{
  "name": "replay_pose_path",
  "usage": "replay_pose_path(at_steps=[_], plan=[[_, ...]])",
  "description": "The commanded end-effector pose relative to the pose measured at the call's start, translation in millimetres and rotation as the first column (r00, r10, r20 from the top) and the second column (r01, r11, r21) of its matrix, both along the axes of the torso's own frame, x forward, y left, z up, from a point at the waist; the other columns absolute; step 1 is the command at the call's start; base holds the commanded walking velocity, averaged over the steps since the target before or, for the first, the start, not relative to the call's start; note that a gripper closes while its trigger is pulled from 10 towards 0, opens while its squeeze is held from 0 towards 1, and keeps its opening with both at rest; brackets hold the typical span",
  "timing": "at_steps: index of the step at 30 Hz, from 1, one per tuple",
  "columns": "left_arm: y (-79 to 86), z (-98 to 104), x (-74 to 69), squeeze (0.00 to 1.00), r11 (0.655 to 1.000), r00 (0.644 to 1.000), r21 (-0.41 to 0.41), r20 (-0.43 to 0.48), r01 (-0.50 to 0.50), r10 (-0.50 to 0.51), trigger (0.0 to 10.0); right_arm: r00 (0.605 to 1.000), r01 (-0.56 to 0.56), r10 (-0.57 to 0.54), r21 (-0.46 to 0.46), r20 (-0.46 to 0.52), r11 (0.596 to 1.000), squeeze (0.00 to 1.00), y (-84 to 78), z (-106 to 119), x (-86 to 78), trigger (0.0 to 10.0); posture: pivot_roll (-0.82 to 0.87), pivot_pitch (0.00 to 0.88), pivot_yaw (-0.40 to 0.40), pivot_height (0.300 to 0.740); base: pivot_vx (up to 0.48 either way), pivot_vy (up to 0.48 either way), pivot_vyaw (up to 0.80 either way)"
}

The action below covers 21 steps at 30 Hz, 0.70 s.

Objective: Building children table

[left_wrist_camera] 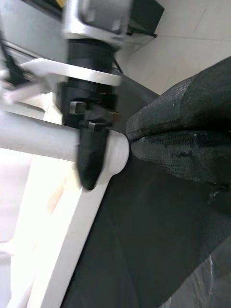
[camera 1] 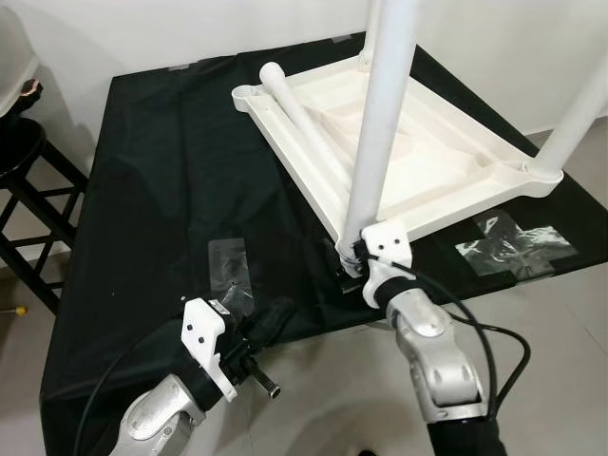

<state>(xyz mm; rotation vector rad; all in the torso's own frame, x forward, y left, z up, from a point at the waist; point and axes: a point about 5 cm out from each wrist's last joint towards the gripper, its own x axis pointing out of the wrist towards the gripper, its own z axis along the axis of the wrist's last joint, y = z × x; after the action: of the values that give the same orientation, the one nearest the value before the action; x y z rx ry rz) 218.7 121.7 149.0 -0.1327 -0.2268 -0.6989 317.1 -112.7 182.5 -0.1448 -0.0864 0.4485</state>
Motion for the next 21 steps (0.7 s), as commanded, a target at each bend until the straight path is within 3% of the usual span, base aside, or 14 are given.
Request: replay_pose_path(at_steps=[1,2,3,4,5,7,8,10,16,17,18,19,21], plan=[[1.2,-4,-3.4,0.0,1.0,1.0,0.013,-0.022,-0.003,0.003,10.0,0.98,-0.194,0.194,0.013,0.033,0.981,0.32,1.5,15,-0.2,10.0,0.01,0.247,0.053,0.74,0.0,0.0,0.0],[1.2,-4,-3.4,0.0,1.0,1.0,0.013,-0.022,-0.003,0.003,10.0,0.98,-0.194,0.194,0.013,0.033,0.981,0.32,1.5,15,-0.2,10.0,0.01,0.247,0.053,0.74,0.0,0.0,0.0],[0.7,-4,-3.7,0.0,1.0,1.0,0.012,-0.022,-0.001,0.002,10.0,0.964,-0.264,0.265,-0.021,0.033,0.964,0.0,-4.2,21,1.8,10.0,0.01,0.248,0.052,0.74,0.0,0.0,0.0],[0.2,-4,-4.0,0.0,1.0,1.0,0.012,-0.023,0.0,0.0,10.0,0.941,-0.334,0.336,-0.066,0.029,0.94,0.0,-9.3,25,2.5,10.0,0.02,0.248,0.053,0.74,0.0,0.0,0.0],[0.2,-4,-4.0,0.0,1.0,1.0,0.012,-0.023,0.0,0.0,10.0,0.941,-0.334,0.336,-0.066,0.029,0.94,0.0,-9.3,25,2.5,10.0,0.02,0.248,0.053,0.74,0.0,0.0,0.0],[-0.7,-4,-5.1,0.0,1.0,1.0,0.012,-0.023,0.002,-0.002,10.0,0.887,-0.454,0.462,-0.2,-0.008,0.868,0.0,-27.5,33,9.4,10.0,0.02,0.246,0.048,0.74,0.0,0.0,0.0],[-0.7,-4,-5.1,0.0,1.0,1.0,0.012,-0.023,0.002,-0.002,10.0,0.887,-0.454,0.462,-0.2,-0.008,0.868,0.0,-27.5,33,9.4,10.0,0.02,0.246,0.048,0.74,0.0,0.0,0.0],[-1.0,-5,-6.3,0.0,1.0,1.0,0.012,-0.024,0.002,-0.002,10.0,0.861,-0.499,0.507,-0.267,-0.043,0.825,0.0,-42.5,43,19.4,10.0,0.03,0.247,0.046,0.74,0.0,0.0,0.0],[-0.5,-5,-8.6,0.0,1.0,1.0,0.014,-0.026,-0.001,0.002,10.0,0.841,-0.534,0.537,-0.253,-0.062,0.807,0.0,-54.9,60,34.2,10.0,0.04,0.248,0.045,0.74,0.0,0.0,0.0],[-0.4,-5,-9.5,0.0,1.0,1.0,0.016,-0.027,-0.002,0.003,10.0,0.83,-0.551,0.555,-0.248,-0.062,0.797,0.0,-55.8,66,37.9,3.5,0.04,0.249,0.048,0.74,0.0,0.0,0.0],[-0.4,-5,-9.5,0.0,1.0,1.0,0.016,-0.027,-0.002,0.003,10.0,0.83,-0.551,0.555,-0.248,-0.062,0.797,0.0,-55.8,66,37.9,3.5,0.04,0.249,0.048,0.74,0.0,0.0,0.0],[-0.3,-6,-10.5,0.0,1.0,1.0,0.018,-0.029,-0.002,0.003,10.0,0.811,-0.579,0.582,-0.235,-0.065,0.781,0.0,-56.6,71,41.1,0.0,0.05,0.249,0.048,0.74,0.0,0.0,0.0],[-0.3,-6,-10.5,0.0,1.0,1.0,0.018,-0.029,-0.002,0.003,10.0,0.811,-0.579,0.582,-0.235,-0.065,0.781,0.0,-56.6,71,41.1,0.0,0.05,0.249,0.048,0.74,0.0,0.0,0.0]])
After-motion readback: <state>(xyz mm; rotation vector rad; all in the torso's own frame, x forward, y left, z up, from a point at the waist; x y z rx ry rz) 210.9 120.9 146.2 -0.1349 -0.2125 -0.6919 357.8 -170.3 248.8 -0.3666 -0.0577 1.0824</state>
